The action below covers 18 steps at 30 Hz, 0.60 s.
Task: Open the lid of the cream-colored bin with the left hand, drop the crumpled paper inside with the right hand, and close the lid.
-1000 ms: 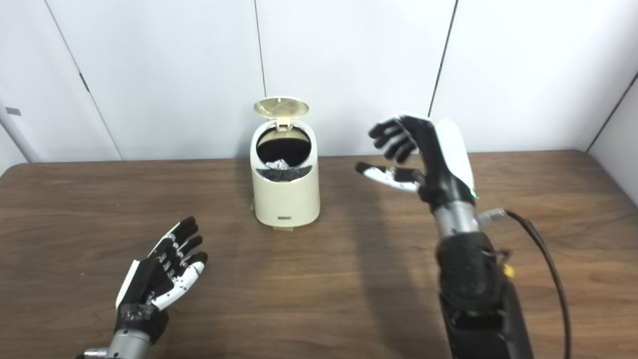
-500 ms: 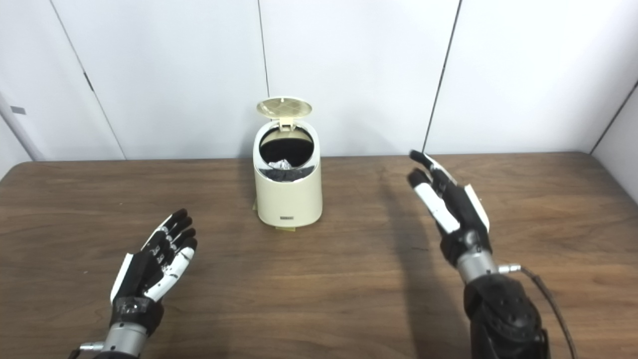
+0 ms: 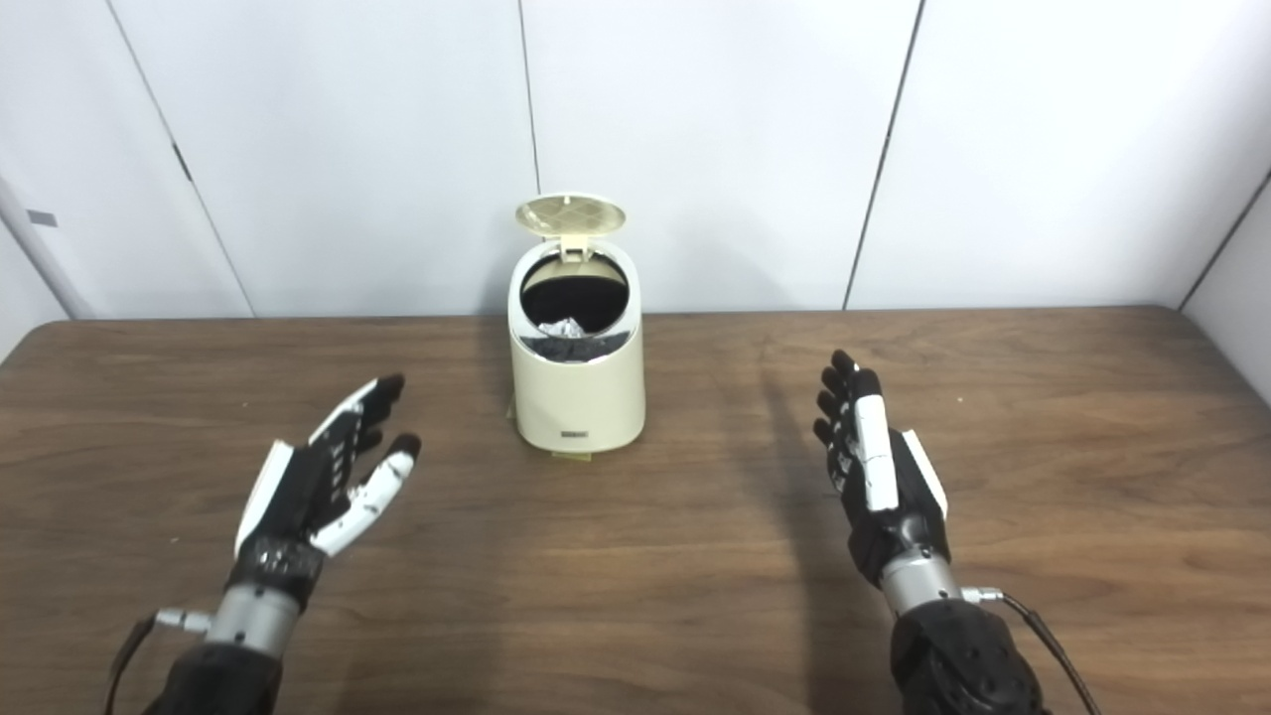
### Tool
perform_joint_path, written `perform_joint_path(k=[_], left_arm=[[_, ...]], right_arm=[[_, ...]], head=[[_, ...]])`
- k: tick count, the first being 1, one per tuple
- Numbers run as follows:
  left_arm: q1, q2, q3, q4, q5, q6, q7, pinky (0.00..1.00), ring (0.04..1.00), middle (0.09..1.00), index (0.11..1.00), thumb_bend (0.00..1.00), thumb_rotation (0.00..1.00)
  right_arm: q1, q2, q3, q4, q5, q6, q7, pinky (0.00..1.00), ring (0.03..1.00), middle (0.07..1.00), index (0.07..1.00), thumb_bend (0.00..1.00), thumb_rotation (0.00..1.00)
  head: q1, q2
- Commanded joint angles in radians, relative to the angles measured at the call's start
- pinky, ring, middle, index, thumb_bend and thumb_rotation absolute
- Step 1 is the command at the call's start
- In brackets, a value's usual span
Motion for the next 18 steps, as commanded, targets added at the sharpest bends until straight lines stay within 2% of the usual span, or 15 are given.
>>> perform_joint_path(k=[1, 6, 10, 18], left_arm=[[-0.056, 0.003, -0.012, -0.017, 0.032, 0.000, -0.011, 0.90, 0.932, 0.933, 0.935, 0.43, 0.46], [-0.132, -0.007, -0.026, 0.035, 0.056, -0.011, -0.020, 0.89, 0.931, 0.938, 0.938, 0.44, 0.44], [-0.191, -0.015, -0.032, 0.072, 0.073, -0.014, -0.024, 0.90, 0.928, 0.940, 0.936, 0.46, 0.47], [-0.298, -0.015, -0.033, 0.129, 0.075, -0.009, -0.054, 0.92, 0.933, 0.934, 0.946, 0.48, 0.50]], right_arm=[[-0.023, -0.002, -0.007, -0.017, 0.018, -0.071, -0.010, 1.00, 1.000, 1.000, 1.000, 0.57, 1.00], [-0.009, -0.003, 0.001, -0.006, 0.019, -0.111, -0.013, 1.00, 1.000, 1.000, 1.000, 0.58, 1.00], [0.000, -0.001, 0.010, 0.019, 0.008, -0.148, -0.022, 1.00, 1.000, 1.000, 1.000, 0.59, 1.00], [0.024, 0.006, 0.033, 0.014, 0.011, -0.155, -0.033, 1.00, 1.000, 1.000, 1.000, 0.60, 1.00]], head=[[-0.001, 0.001], [0.011, -0.007], [0.023, -0.012], [0.037, -0.015]])
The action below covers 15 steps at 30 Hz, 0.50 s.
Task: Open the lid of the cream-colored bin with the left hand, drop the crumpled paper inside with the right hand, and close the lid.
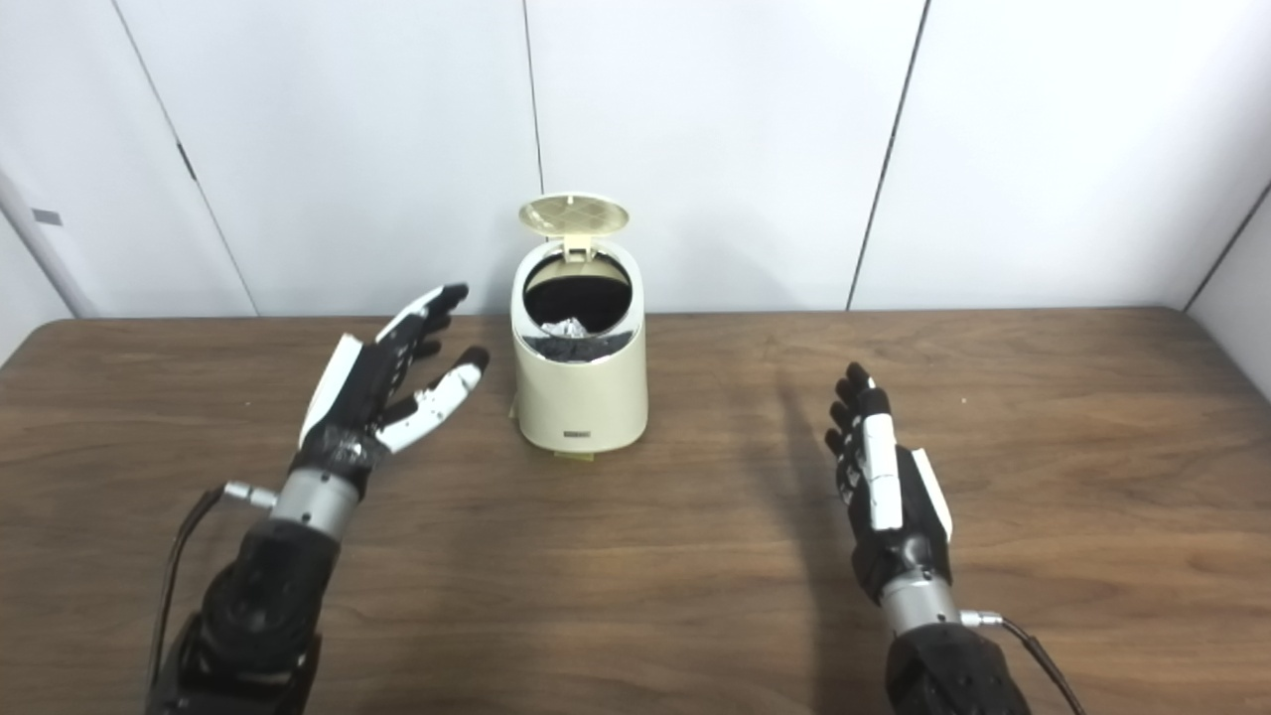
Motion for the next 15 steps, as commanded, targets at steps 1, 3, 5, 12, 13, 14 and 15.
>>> perform_joint_path(k=[1, 3, 5, 12, 13, 14, 15], left_arm=[[-0.062, 0.003, 0.004, -0.001, -0.004, -0.025, -0.007, 0.92, 0.932, 0.935, 0.949, 0.48, 0.49], [-0.082, -0.003, 0.011, 0.014, -0.010, -0.037, -0.003, 0.91, 0.924, 0.932, 0.945, 0.47, 0.47], [-0.102, -0.007, 0.016, 0.026, -0.007, -0.040, 0.001, 0.89, 0.912, 0.924, 0.934, 0.48, 0.47], [-0.131, -0.019, 0.027, 0.021, -0.005, -0.027, -0.002, 0.86, 0.902, 0.916, 0.925, 0.48, 0.46], [-0.135, -0.019, 0.028, 0.020, -0.002, -0.026, -0.001, 0.86, 0.901, 0.915, 0.925, 0.48, 0.46], [-0.140, -0.017, 0.030, 0.022, -0.002, -0.027, -0.001, 0.86, 0.899, 0.914, 0.923, 0.48, 0.46], [-0.146, -0.015, 0.032, 0.025, -0.003, -0.028, -0.002, 0.87, 0.899, 0.915, 0.923, 0.48, 0.46]], right_arm=[[-0.017, 0.000, 0.002, -0.025, 0.009, -0.050, -0.001, 1.00, 1.000, 1.000, 1.000, 0.59, 1.00], [-0.012, -0.001, 0.008, -0.023, 0.010, -0.057, 0.001, 1.00, 1.000, 1.000, 1.000, 0.59, 1.00], [-0.009, -0.003, 0.014, -0.021, 0.007, -0.063, 0.003, 1.00, 1.000, 1.000, 1.000, 0.59, 1.00], [-0.005, 0.000, 0.023, -0.015, 0.003, -0.060, -0.004, 1.00, 1.000, 1.000, 1.000, 0.60, 1.00], [-0.005, 0.000, 0.024, -0.014, 0.003, -0.060, -0.005, 1.00, 1.000, 1.000, 1.000, 0.60, 1.00], [-0.005, 0.001, 0.024, -0.014, 0.003, -0.058, -0.007, 1.00, 1.000, 1.000, 1.000, 0.60, 1.00], [-0.004, 0.001, 0.024, -0.012, 0.004, -0.060, -0.006, 1.00, 1.000, 1.000, 1.000, 0.61, 1.00]], head=[[0.000, 0.000], [0.002, -0.005], [0.003, -0.006], [0.011, -0.016], [0.011, -0.016], [0.011, -0.019], [0.011, -0.020]])
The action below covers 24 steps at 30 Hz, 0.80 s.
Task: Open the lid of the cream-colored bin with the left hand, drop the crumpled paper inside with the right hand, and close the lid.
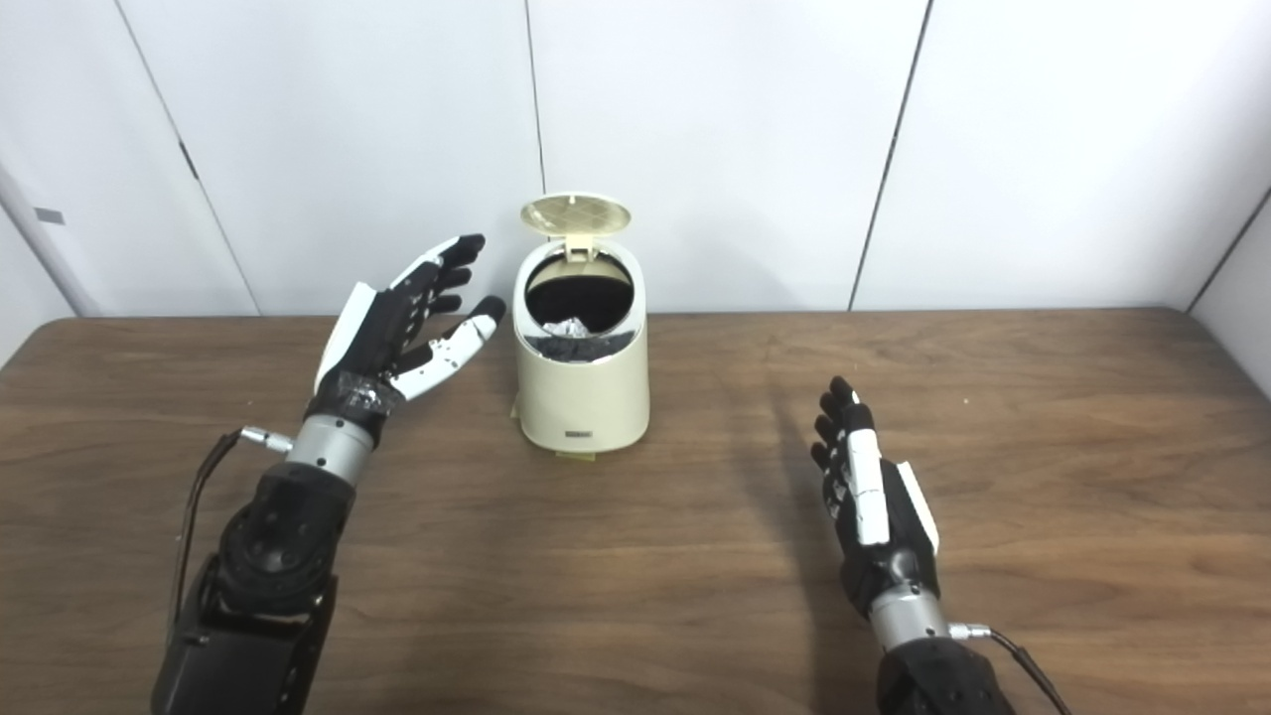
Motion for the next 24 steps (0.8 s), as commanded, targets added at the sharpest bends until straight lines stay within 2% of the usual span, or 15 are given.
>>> perform_joint_path(k=[1, 9, 13, 17, 22, 24], left_arm=[[-0.066, 0.004, 0.013, -0.018, -0.002, -0.024, 0.010, 0.88, 0.901, 0.918, 0.925, 0.48, 0.46], [-0.153, 0.016, 0.027, 0.024, 0.011, -0.019, 0.012, 0.88, 0.894, 0.918, 0.918, 0.50, 0.49], [-0.203, 0.015, 0.032, 0.063, 0.009, -0.018, 0.013, 0.89, 0.907, 0.921, 0.917, 0.50, 0.46], [-0.259, 0.032, 0.007, 0.096, 0.054, 0.005, 0.004, 0.90, 0.921, 0.929, 0.931, 0.50, 0.48], [-0.318, 0.047, -0.021, 0.147, 0.083, 0.003, -0.010, 0.88, 0.927, 0.942, 0.937, 0.50, 0.51], [-0.339, 0.054, -0.034, 0.170, 0.092, -0.001, -0.020, 0.88, 0.943, 0.960, 0.932, 0.50, 0.56]], right_arm=[[-0.020, 0.001, 0.000, -0.013, 0.006, -0.051, -0.003, 1.00, 1.000, 1.000, 1.000, 0.61, 1.00], [-0.016, -0.001, 0.001, -0.011, 0.013, -0.055, 0.002, 1.00, 1.000, 0.995, 1.000, 0.59, 1.00], [-0.018, -0.006, -0.003, -0.013, 0.020, -0.051, 0.004, 1.00, 0.998, 0.994, 1.000, 0.60, 1.00], [-0.025, -0.018, -0.002, -0.013, 0.010, -0.043, 0.001, 1.00, 0.986, 0.992, 1.000, 0.60, 1.00], [-0.030, -0.024, -0.001, -0.015, 0.018, -0.016, 0.002, 1.00, 0.980, 0.958, 1.000, 0.62, 0.86], [-0.027, -0.025, 0.005, -0.020, 0.014, -0.007, 0.002, 1.00, 0.982, 0.956, 1.000, 0.63, 0.82]], head=[[0.000, -0.001], [0.004, -0.010], [0.008, -0.011], [0.023, -0.010], [0.025, -0.012], [0.024, -0.011]])
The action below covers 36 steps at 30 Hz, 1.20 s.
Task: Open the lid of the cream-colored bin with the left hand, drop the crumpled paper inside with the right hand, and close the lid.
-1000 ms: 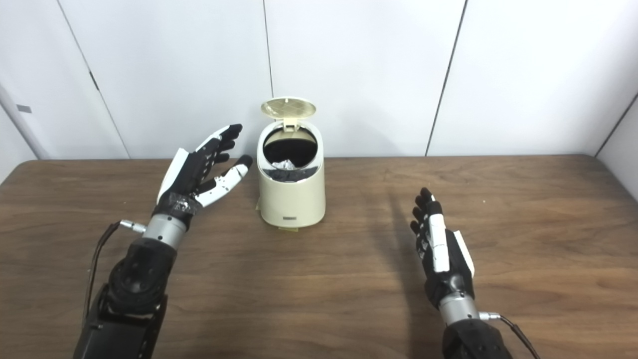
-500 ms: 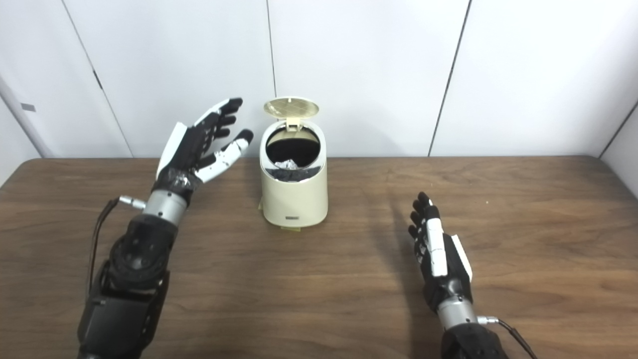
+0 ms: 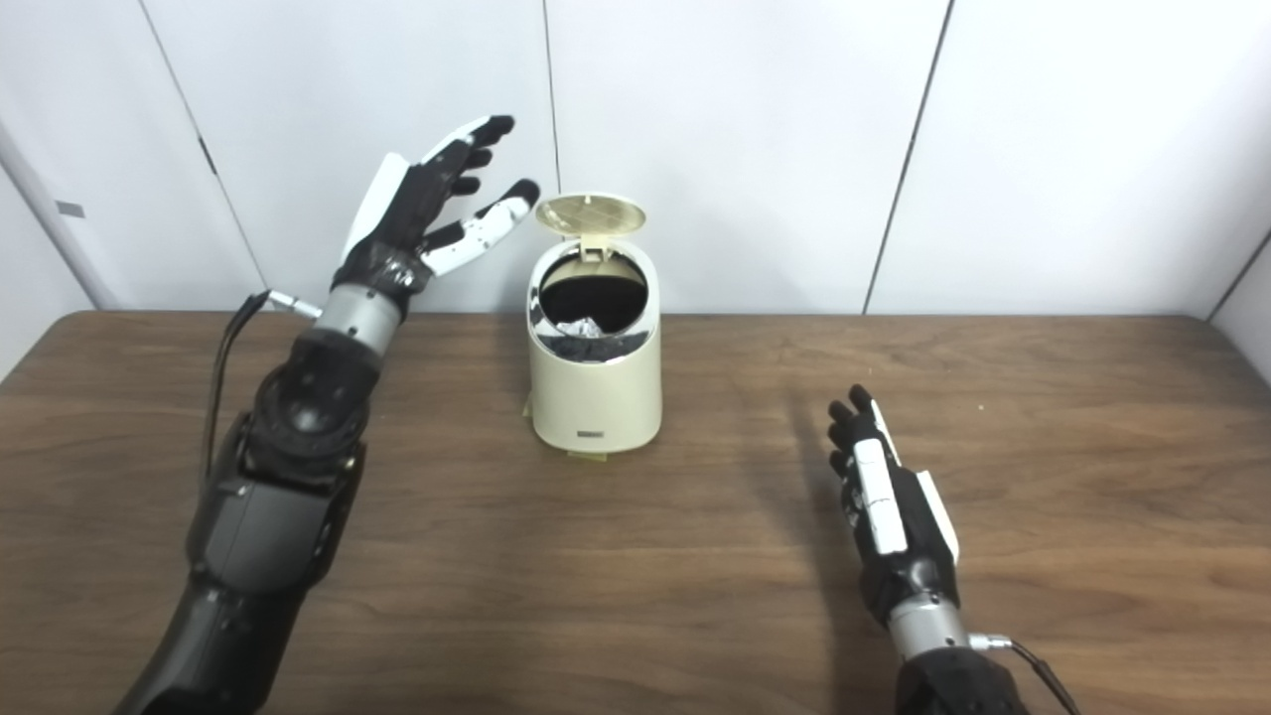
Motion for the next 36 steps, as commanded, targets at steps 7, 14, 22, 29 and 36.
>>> perform_joint_path(k=[7, 14, 22, 29, 36], left_arm=[[-0.108, 0.059, -0.097, 0.061, 0.145, -0.039, 0.001, 0.89, 0.968, 0.967, 0.912, 0.54, 0.82], [-0.138, 0.090, -0.171, 0.103, 0.255, -0.040, -0.027, 0.91, 0.992, 0.977, 0.857, 0.58, 0.95], [-0.144, 0.090, -0.170, 0.127, 0.262, -0.053, -0.038, 0.94, 1.000, 0.960, 0.722, 0.54, 1.00], [-0.130, 0.079, -0.162, 0.117, 0.243, -0.042, -0.059, 0.92, 1.000, 0.956, 0.619, 0.53, 1.00], [-0.105, 0.076, -0.173, 0.094, 0.261, -0.043, -0.065, 0.92, 0.987, 0.923, 0.607, 0.51, 0.91]], right_arm=[[-0.019, -0.010, 0.031, -0.048, -0.056, 0.025, -0.018, 0.96, 0.933, 0.932, 1.000, 0.55, 0.67], [-0.022, -0.026, 0.065, -0.053, -0.118, 0.041, -0.021, 0.91, 0.938, 0.913, 0.997, 0.56, 0.70], [-0.027, -0.033, 0.073, -0.060, -0.132, 0.054, -0.016, 0.92, 0.951, 0.917, 0.992, 0.48, 0.71], [-0.036, -0.034, 0.092, -0.051, -0.182, 0.048, -0.029, 0.83, 0.899, 0.903, 0.983, 0.45, 0.67], [-0.039, -0.022, 0.089, -0.042, -0.195, 0.046, -0.038, 0.82, 0.902, 0.897, 0.978, 0.47, 0.86]], head=[[-0.002, 0.004], [-0.011, 0.006], [-0.018, 0.011], [-0.028, 0.017], [-0.040, 0.024]])
